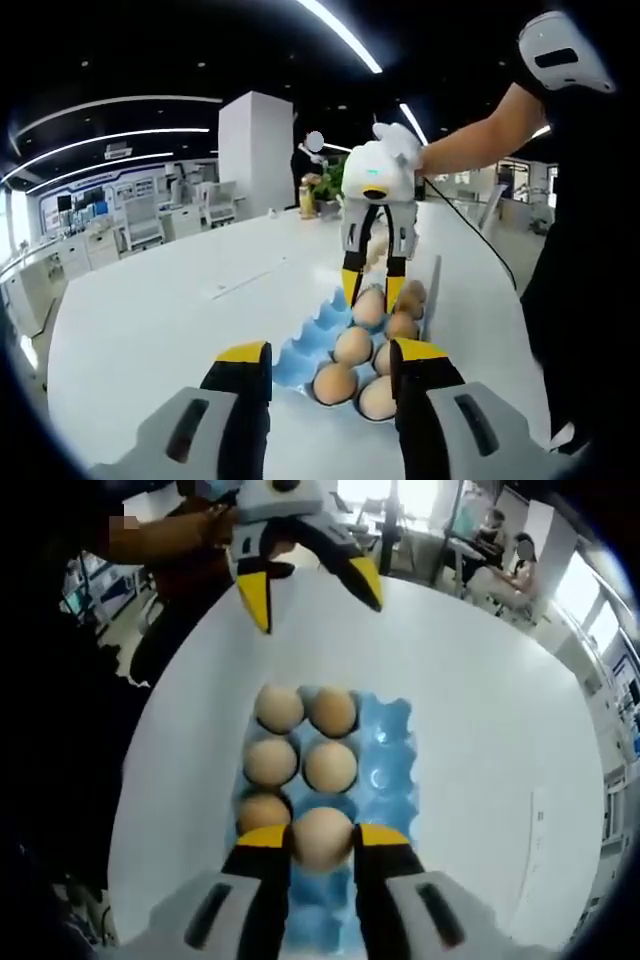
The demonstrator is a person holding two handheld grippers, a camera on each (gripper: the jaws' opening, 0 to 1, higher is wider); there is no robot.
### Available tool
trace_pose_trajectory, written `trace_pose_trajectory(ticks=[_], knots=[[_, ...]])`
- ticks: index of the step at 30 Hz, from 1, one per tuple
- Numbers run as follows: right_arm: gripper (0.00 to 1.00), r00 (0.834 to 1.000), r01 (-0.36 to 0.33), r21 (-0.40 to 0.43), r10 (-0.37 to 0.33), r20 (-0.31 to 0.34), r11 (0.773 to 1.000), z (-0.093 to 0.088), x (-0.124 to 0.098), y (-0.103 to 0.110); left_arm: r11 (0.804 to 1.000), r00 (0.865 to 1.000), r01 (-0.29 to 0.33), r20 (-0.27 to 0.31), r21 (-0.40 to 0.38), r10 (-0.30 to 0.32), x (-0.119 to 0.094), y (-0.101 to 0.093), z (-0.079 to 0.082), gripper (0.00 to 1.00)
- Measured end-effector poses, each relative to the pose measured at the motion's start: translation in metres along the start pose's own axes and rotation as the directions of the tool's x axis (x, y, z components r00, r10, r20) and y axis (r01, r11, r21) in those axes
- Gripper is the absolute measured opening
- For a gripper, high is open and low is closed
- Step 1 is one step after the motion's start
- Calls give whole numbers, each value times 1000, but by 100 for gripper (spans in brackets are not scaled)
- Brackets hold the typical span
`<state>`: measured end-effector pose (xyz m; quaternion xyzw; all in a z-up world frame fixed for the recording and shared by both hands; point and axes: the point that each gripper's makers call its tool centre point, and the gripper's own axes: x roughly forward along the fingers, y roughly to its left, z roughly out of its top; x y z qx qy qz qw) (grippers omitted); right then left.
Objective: Place the egg into an empty slot of the egg tray after lifting it from the table, then release the egg inside the slot.
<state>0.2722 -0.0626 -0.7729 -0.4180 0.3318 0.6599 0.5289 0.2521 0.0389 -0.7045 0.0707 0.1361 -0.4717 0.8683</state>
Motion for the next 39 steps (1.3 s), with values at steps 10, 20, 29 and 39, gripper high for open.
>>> trace_pose_trajectory(ticks=[10, 20, 29, 39], knots=[[24, 1000, -11, -1, 11, -3, 1000, 1, 5, 1, 1000, 1000, 4, 1, -2, -4, 0, -2, 0, 48], [24, 1000, -13, -10, 13, -7, 1000, 3, 9, 0, 1000, 1000, 4, 0, -1, -4, 1, -1, -1, 48], [24, 1000, -23, -4, 23, -21, 1000, 0, 14, -2, 1000, 1000, 2, 2, -2, -2, 0, 0, 0, 48], [24, 999, -28, -5, 28, -34, 1000, -3, 15, -2, 1000, 1000, 10, 5, 2, -10, 3, 0, 2, 48]])
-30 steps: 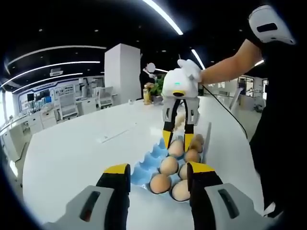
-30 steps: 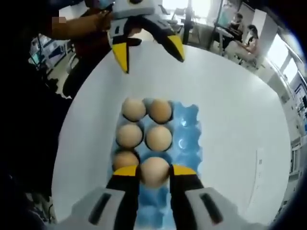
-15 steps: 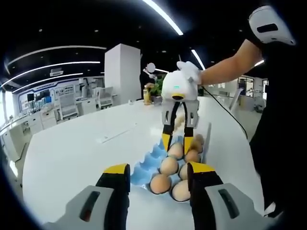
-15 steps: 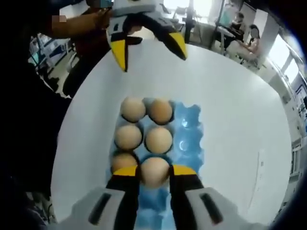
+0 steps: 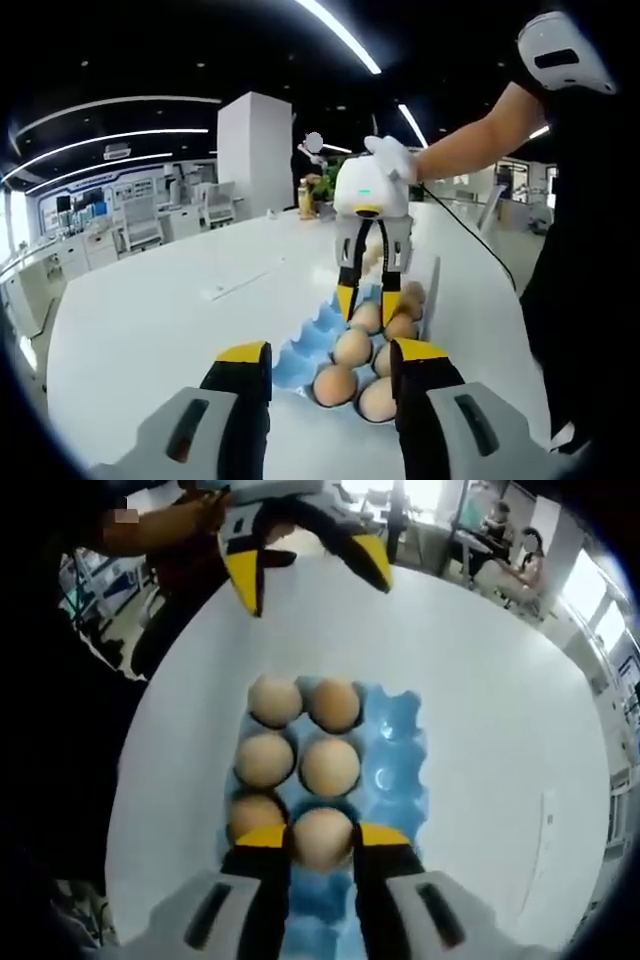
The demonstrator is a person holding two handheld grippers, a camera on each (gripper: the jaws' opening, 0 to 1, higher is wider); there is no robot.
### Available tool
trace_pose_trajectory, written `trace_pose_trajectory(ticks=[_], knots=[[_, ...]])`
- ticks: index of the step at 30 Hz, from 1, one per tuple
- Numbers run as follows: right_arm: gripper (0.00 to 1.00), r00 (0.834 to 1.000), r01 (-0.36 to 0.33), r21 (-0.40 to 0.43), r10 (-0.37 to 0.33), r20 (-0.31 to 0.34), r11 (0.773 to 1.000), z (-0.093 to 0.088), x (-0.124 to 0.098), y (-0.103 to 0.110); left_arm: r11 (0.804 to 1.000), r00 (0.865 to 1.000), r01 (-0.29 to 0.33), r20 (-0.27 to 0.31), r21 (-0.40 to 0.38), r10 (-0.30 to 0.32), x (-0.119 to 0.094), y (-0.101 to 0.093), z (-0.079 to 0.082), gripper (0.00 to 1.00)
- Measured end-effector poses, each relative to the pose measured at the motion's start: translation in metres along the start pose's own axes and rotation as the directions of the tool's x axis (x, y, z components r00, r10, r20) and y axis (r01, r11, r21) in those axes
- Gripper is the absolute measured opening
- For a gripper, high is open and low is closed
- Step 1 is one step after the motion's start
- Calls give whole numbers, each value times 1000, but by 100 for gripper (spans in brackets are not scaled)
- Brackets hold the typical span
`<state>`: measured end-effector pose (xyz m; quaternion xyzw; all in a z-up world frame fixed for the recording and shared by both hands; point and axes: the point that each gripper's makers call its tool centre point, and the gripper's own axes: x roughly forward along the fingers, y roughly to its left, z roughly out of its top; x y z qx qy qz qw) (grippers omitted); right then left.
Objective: Place the egg into an empty slot of the egg tray after lifting it from the table, then release the egg inside the slot.
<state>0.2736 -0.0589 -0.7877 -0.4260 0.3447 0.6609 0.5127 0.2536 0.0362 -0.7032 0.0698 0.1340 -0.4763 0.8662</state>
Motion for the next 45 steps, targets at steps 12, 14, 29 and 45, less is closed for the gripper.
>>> trace_pose_trajectory(ticks=[12, 14, 29, 45], knots=[[24, 1000, -5, -9, 5, -10, 1000, 0, 4, -1, 1000, 1000, -3, 0, 0, 3, -1, 2, 1, 48], [24, 1000, -5, -9, 5, -9, 1000, 0, 4, -1, 1000, 1000, -2, -2, 0, 2, 0, 2, 0, 47], [24, 998, -57, 116, 52, 45, 992, 0, 4, -4, 1000, 1000, -1, -3, 3, 1, 0, 1, 1, 47], [25, 994, -86, 178, 72, 87, 980, -1, 4, -2, 1000, 1000, 2, -6, 4, -2, -2, -2, 0, 47]])
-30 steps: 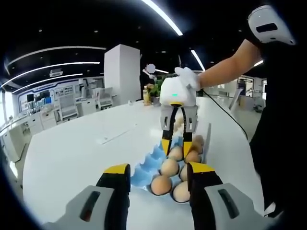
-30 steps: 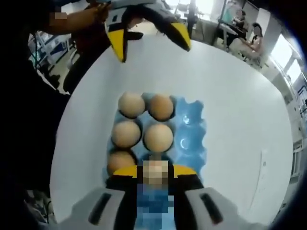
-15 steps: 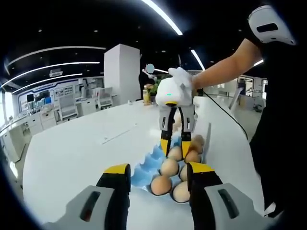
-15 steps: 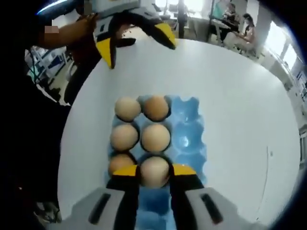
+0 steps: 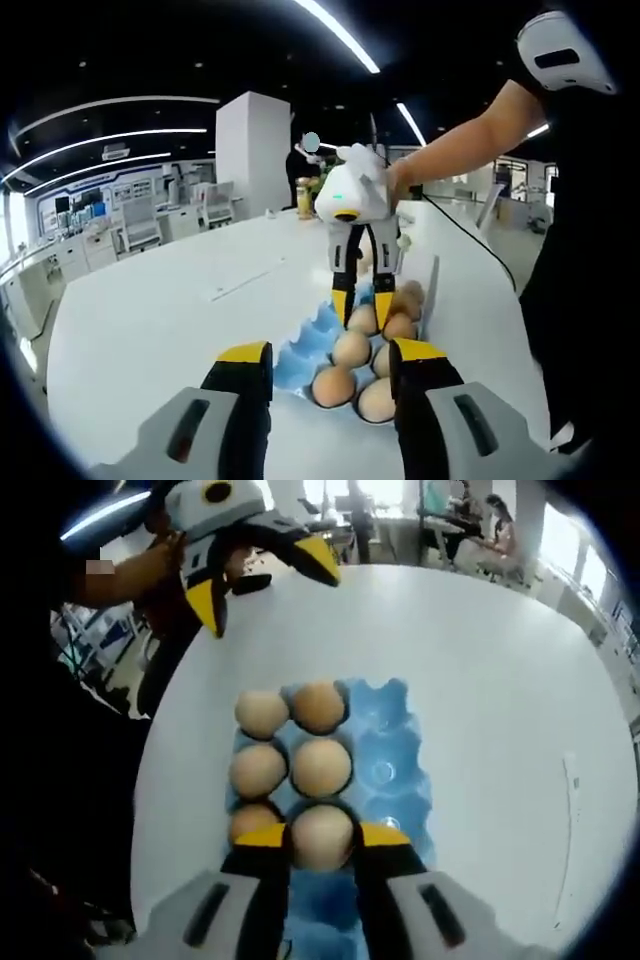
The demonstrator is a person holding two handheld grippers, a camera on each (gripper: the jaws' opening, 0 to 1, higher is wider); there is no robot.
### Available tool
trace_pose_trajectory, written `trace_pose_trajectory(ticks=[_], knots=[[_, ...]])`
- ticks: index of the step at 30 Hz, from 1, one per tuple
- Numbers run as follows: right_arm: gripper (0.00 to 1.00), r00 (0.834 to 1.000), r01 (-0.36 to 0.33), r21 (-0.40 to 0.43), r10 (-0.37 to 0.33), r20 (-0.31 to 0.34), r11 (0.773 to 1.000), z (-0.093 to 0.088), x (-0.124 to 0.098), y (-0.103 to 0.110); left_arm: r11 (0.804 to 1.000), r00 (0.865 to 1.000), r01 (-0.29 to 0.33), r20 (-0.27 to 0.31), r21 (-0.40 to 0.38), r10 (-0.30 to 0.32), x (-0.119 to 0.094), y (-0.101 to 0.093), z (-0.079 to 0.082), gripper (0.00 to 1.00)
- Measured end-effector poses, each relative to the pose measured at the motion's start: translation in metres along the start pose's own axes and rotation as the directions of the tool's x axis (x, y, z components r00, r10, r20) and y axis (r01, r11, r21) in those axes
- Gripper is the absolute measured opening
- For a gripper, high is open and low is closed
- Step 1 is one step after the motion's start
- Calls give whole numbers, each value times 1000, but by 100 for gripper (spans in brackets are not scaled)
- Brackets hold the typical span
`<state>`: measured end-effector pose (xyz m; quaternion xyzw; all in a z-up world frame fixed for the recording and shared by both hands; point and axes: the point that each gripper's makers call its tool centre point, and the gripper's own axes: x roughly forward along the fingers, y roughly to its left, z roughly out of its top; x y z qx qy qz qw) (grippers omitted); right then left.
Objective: Place the egg into an empty slot of the egg tray after lifting it from the table, then release the egg inside the slot.
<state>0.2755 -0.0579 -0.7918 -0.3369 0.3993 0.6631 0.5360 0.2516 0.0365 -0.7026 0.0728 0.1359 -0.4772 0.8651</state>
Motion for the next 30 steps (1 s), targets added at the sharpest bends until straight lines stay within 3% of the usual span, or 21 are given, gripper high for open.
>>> trace_pose_trajectory(ticks=[15, 22, 30], knots=[[26, 999, 36, -50, -34, 39, 998, -5, -3, 1, 1000, 1000, -1, -3, 4, 1, 1, 0, 2, 47], [26, 995, 47, -16, -46, 83, 999, -9, -17, 3, 1000, 1000, 1, -4, 12, -1, 3, 0, 4, 47], [26, 989, 101, 35, -104, 107, 994, -33, -42, 4, 1000, 1000, 2, -5, 11, -2, 3, 0, 4, 47]])
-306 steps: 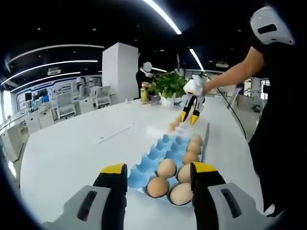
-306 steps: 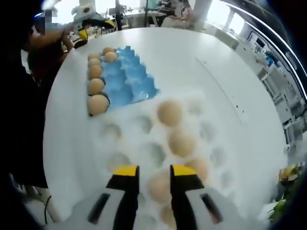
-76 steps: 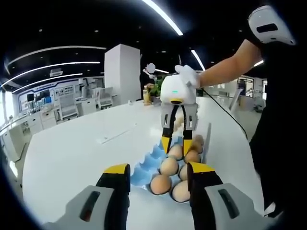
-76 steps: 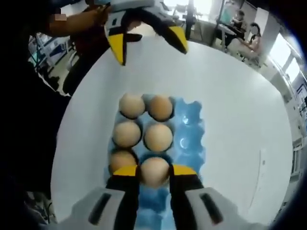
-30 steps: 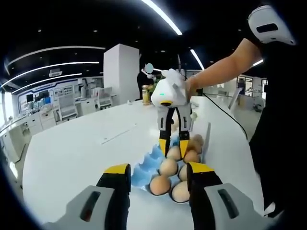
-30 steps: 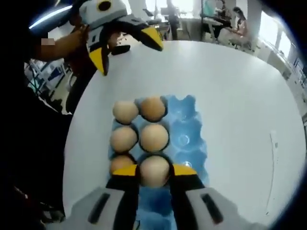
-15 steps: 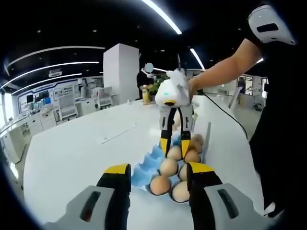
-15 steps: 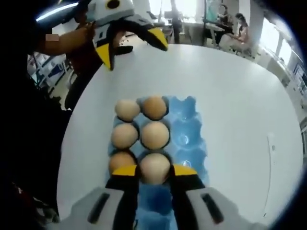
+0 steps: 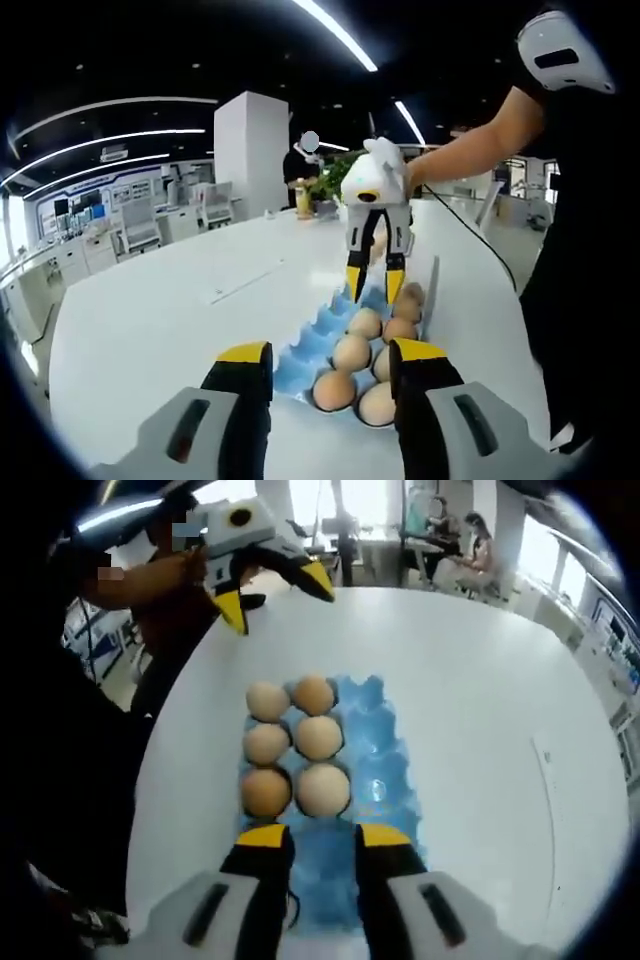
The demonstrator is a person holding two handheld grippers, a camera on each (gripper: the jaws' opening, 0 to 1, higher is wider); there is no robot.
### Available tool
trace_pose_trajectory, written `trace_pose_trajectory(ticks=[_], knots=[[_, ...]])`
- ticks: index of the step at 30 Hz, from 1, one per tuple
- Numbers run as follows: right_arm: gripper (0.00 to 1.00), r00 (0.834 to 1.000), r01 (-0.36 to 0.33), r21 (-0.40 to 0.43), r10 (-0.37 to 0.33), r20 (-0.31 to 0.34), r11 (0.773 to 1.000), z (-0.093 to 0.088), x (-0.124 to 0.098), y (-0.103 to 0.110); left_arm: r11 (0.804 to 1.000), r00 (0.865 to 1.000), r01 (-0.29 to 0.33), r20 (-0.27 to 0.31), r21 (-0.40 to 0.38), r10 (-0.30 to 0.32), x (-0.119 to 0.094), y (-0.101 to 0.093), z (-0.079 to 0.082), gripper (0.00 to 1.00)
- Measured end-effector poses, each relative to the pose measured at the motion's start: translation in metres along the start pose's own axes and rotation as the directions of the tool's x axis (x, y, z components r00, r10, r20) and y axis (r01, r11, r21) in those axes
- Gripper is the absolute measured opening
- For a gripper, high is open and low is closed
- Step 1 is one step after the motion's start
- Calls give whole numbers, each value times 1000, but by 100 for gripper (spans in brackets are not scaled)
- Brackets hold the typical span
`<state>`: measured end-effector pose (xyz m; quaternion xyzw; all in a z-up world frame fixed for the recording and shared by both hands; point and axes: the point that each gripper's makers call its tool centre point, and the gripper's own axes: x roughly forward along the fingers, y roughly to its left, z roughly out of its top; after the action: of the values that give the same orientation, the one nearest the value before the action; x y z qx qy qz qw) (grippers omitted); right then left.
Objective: Place the egg into an empty slot of the egg tray after lifting it from the table, then release the egg inside the slot.
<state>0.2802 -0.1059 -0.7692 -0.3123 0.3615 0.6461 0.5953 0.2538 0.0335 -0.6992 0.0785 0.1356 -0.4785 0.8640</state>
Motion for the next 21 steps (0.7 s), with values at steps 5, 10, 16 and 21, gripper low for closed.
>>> trace_pose_trajectory(ticks=[5, 10, 16, 21], knots=[[26, 999, 48, 67, -48, -10, 997, -32, -19, -3, 1000, 1000, 2, 2, 2, -2, 1, 0, 1, 47], [26, 996, 86, 115, -85, -15, 990, -53, -33, -6, 1000, 1000, 10, 2, 6, -10, 4, -1, 3, 47], [25, 991, 129, 147, -123, -55, 981, -82, -48, -7, 1000, 1000, 13, 6, 8, -13, 6, -1, 4, 47], [25, 982, 187, 198, -174, -79, 962, -109, -66, -11, 1000, 1000, 13, 3, 7, -13, 6, -1, 4, 47]])
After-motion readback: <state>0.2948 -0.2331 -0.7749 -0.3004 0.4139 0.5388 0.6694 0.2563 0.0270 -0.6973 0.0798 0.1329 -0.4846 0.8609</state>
